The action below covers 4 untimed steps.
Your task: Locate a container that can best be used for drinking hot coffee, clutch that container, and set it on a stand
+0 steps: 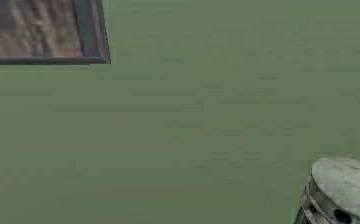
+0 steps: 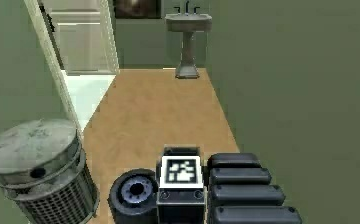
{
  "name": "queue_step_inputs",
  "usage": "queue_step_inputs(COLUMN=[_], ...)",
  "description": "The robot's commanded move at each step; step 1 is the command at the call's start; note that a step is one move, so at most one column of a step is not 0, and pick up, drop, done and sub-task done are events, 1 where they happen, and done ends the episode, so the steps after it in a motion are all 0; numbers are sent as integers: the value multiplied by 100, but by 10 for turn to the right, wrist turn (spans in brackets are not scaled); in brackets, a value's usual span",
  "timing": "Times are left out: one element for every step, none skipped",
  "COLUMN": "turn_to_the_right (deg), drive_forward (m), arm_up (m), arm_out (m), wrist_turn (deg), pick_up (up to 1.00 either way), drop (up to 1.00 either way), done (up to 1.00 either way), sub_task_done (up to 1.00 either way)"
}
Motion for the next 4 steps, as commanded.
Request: queue_step_inputs(turn_to_the_right=[390, 450, 450, 450], drive_forward=[0, 0, 0, 0], arm_up=[0, 0, 0, 0], arm_out=[0, 0, 0, 0], wrist_turn=[0, 0, 0, 0], pick_up=[0, 0, 0, 0], drop=[0, 0, 0, 0], done=[0, 0, 0, 0], sub_task_done=[0, 0, 0, 0])
